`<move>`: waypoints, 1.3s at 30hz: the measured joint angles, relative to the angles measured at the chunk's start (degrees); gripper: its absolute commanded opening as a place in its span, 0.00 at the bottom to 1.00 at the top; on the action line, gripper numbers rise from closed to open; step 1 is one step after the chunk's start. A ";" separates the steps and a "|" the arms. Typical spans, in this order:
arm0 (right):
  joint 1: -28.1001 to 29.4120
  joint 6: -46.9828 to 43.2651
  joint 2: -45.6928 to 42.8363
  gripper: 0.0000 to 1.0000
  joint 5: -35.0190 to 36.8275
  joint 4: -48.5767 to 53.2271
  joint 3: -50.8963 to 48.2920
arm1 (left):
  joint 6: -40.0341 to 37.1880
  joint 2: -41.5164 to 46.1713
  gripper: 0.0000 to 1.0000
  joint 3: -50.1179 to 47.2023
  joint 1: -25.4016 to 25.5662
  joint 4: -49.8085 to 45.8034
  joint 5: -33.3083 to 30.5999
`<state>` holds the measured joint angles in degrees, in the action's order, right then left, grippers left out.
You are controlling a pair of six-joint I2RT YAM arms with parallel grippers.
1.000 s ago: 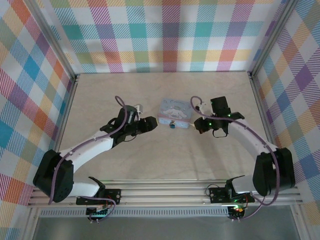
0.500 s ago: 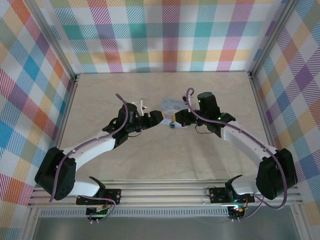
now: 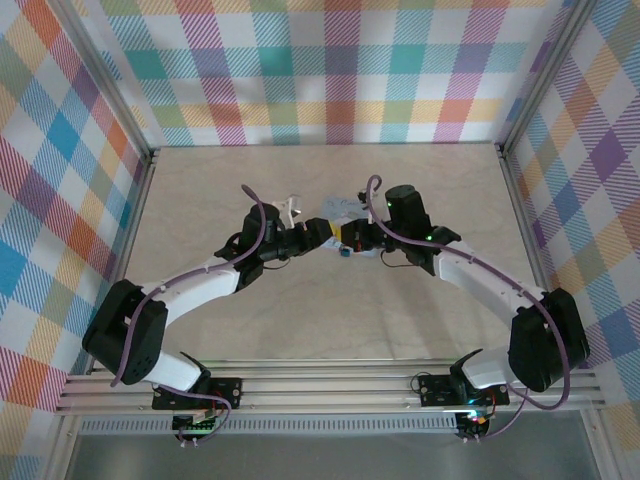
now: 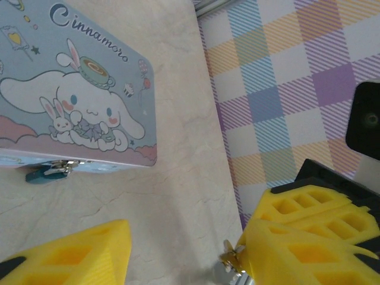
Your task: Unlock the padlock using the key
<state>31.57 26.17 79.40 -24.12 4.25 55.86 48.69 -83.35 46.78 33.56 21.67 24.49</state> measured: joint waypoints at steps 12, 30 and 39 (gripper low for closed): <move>0.57 1.70 2.67 0.00 -0.26 -1.68 0.00 | 1.09 0.00 0.13 -0.02 0.00 1.42 0.13; 0.96 -6.38 -4.85 0.44 0.37 4.15 0.15 | -27.82 4.31 0.00 9.60 -2.19 -22.03 2.32; 0.26 -14.91 -7.96 0.44 -13.09 9.16 5.79 | -47.10 6.58 0.00 21.57 -4.11 -38.42 15.91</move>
<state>31.83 11.27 71.44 -37.21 13.41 61.65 1.58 -76.77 68.36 29.45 -16.75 40.40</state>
